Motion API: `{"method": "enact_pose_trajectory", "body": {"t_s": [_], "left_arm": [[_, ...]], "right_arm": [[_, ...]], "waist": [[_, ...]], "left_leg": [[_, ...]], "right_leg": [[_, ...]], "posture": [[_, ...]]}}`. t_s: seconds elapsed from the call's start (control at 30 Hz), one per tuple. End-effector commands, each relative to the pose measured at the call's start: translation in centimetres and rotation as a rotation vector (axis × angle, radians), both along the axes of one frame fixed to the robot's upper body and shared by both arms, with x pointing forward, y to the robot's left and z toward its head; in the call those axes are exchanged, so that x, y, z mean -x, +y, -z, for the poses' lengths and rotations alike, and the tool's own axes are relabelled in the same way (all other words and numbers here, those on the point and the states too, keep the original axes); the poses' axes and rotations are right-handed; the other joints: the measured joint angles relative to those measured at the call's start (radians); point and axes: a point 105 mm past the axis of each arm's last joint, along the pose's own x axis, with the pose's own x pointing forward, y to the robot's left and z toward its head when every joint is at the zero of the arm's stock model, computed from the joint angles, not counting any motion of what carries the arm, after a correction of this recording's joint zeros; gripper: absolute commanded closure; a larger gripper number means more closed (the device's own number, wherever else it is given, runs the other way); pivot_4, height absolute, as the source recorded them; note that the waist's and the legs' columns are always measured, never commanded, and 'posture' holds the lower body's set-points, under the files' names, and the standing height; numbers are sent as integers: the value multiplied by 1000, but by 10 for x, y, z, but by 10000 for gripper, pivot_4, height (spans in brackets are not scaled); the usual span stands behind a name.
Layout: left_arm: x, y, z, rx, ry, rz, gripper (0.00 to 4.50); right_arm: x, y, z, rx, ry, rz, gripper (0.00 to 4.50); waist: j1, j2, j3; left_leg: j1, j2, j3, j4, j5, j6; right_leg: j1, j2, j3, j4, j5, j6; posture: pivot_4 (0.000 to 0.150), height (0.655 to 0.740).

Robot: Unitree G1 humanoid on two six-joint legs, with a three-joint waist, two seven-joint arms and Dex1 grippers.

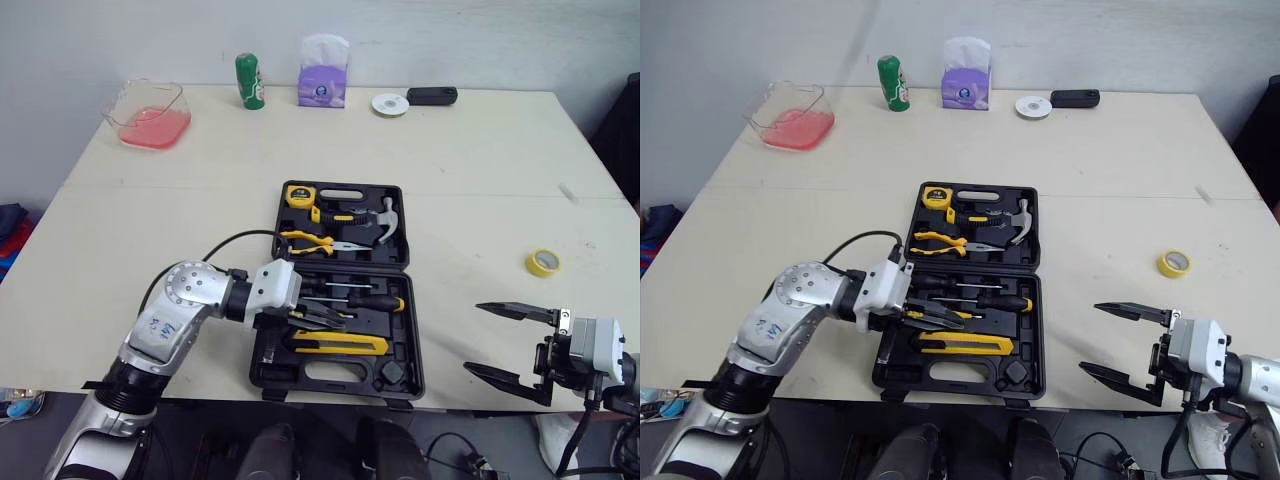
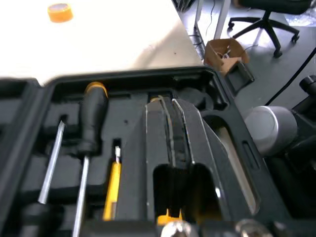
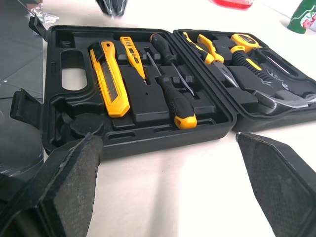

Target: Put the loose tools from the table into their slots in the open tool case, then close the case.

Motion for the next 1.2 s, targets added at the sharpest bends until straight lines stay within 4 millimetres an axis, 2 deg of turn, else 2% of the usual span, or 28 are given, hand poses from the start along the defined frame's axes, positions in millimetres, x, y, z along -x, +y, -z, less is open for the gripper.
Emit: {"method": "enact_pose_trajectory", "body": {"t_s": [0.03,0.2,0.33,0.6,0.7,0.83,0.97,1.03,1.2], "left_arm": [[1,-7,8,-36,-26,31,44610],[-2,-12,20,-74,-5,22,44610],[3,-7,29,-80,57,-3,44610],[-12,-4,45,-152,62,-114,44610],[-6,5,58,-234,69,-92,44610],[-9,5,62,-233,144,-152,44610],[-5,10,74,-283,232,-181,44610],[-1,9,73,-264,178,-136,44610],[2,-8,34,-7,51,-57,44610]], "right_arm": [[1,-7,0,2,-25,21,0],[1,-12,5,7,-25,28,0],[2,-18,7,5,-31,41,0],[5,-17,12,-8,-38,46,0],[6,-14,9,-8,-42,46,0],[6,-11,7,-9,-40,47,0],[5,-11,6,-12,-35,52,0],[5,-11,6,-8,-32,51,0],[6,-11,5,-6,-27,53,0]], "waist": [[1,0,0],[-1,0,0],[-3,0,0],[2,0,0],[0,1,-1],[-2,4,-3],[-2,6,-4],[-2,6,-5],[-3,7,-6]], "left_leg": [[0,0,0,0,0,0],[0,0,0,1,0,0],[0,0,0,1,0,0],[1,0,-1,2,0,0],[4,0,-3,3,0,0],[16,2,-3,-1,-3,-1],[18,2,-2,-1,-3,-1],[18,2,-2,-1,-3,-1],[17,2,-1,-2,-3,-2]], "right_leg": [[0,0,0,0,0,0],[0,0,0,1,0,0],[0,0,0,1,0,0],[3,-1,0,1,0,0],[6,-2,0,0,0,0],[17,-4,1,-8,0,0],[18,-4,2,-8,0,0],[18,-4,3,-8,0,0],[16,-4,3,-9,0,-1]], "posture": [[1500,7400],[1500,7400],[1500,7400],[1500,7400],[1500,7400],[1500,7400],[1500,7400],[1500,7400],[1500,7400]]}}
